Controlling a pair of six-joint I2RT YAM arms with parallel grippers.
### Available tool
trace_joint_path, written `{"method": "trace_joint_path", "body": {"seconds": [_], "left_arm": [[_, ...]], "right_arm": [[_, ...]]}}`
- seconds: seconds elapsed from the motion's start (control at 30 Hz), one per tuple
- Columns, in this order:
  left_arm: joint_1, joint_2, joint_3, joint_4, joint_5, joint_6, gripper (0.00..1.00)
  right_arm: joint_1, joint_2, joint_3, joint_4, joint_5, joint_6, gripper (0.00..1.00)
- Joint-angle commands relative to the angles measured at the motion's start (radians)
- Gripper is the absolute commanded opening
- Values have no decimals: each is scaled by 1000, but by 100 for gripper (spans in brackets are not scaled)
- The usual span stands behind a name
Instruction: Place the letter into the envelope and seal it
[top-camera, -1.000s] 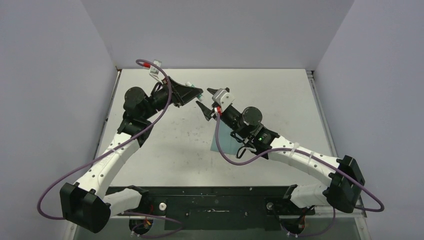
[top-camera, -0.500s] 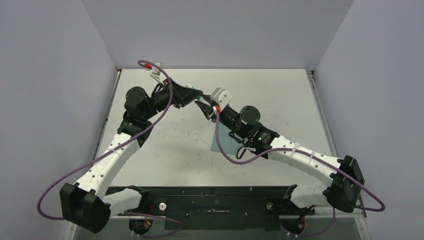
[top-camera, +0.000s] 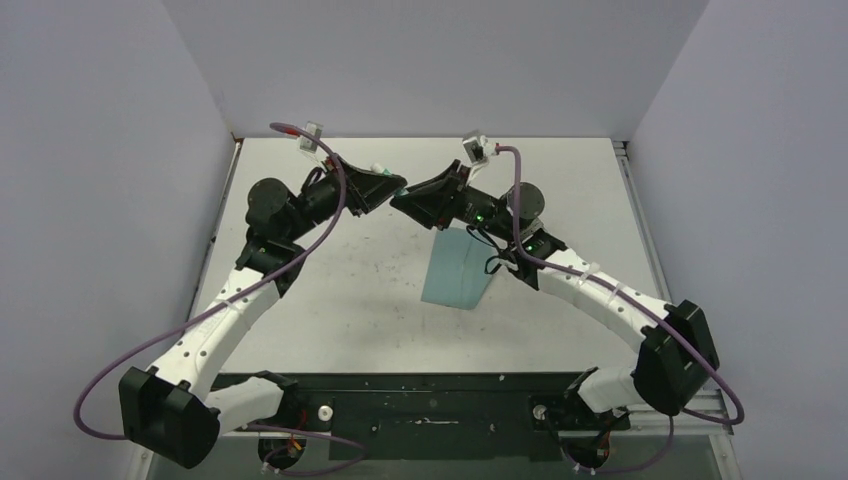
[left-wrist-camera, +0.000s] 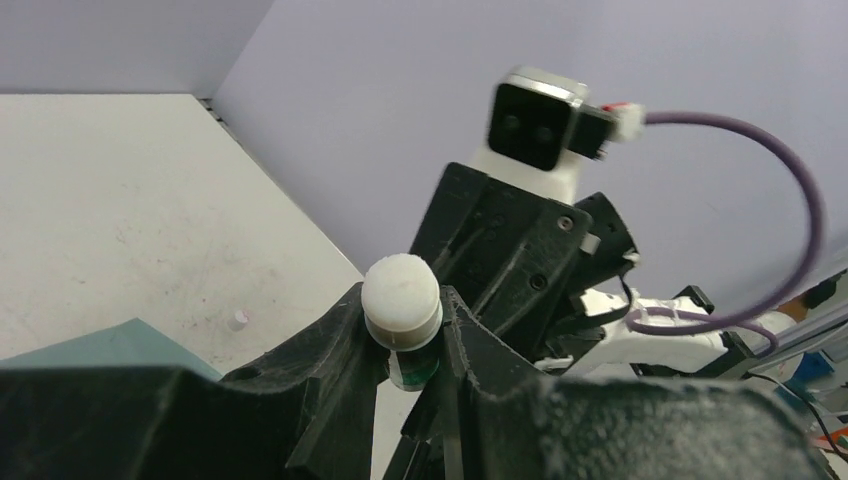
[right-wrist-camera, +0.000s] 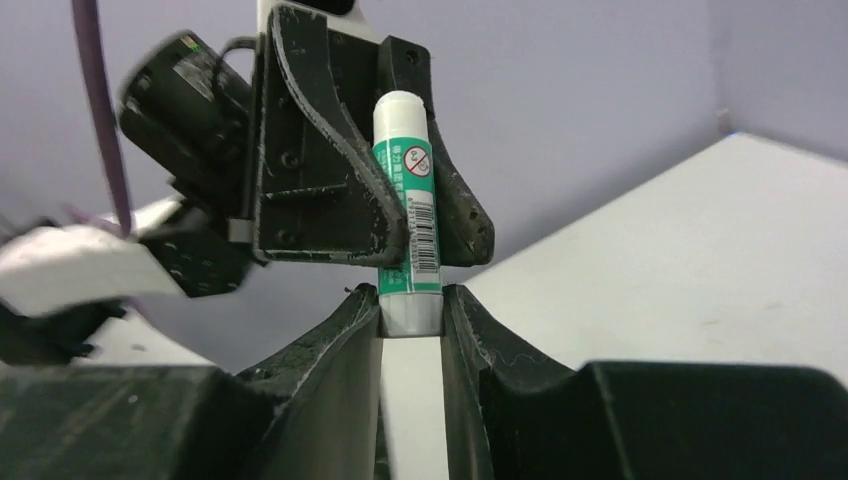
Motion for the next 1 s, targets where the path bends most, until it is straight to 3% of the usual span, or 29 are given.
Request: {"method": "trace_joint_path", "body": {"seconds": [0.0, 0.17, 0.27, 0.33, 0.37, 0.4, 0.5, 0.57, 0.73, 0.87, 0.97], "left_arm": [[9, -4, 16, 94, 81, 68, 0], [9, -4, 21, 154, 109, 109, 0], [10, 0, 24, 165, 101, 122, 0], [10, 6, 24, 160, 97, 117, 0], [10, 6, 23, 156, 93, 109, 0], [10, 5, 21, 147, 86, 100, 0], [10, 0, 17, 98, 61, 85, 0], [10, -1, 12, 58, 42, 69, 0], [15, 8, 8, 16, 0, -34, 0], [15, 27, 52, -39, -8, -119, 0], [15, 44, 100, -118, -9, -133, 0]], "right_arm": [[-83, 55, -50, 478, -25, 658, 5], [-50, 166, -123, 849, 41, 1065, 5], [-34, 221, -123, 978, 79, 1185, 5], [-36, 221, -118, 982, 71, 1170, 5], [-40, 207, -123, 953, 68, 1108, 6], [-47, 188, -127, 907, 57, 1042, 16], [-51, 89, -123, 646, 30, 714, 76], [-24, 21, -87, 404, 51, 454, 90], [90, -65, 8, -36, 223, -156, 95], [178, -103, 19, -136, 346, -507, 91], [199, -128, 28, -165, 417, -654, 81]]}}
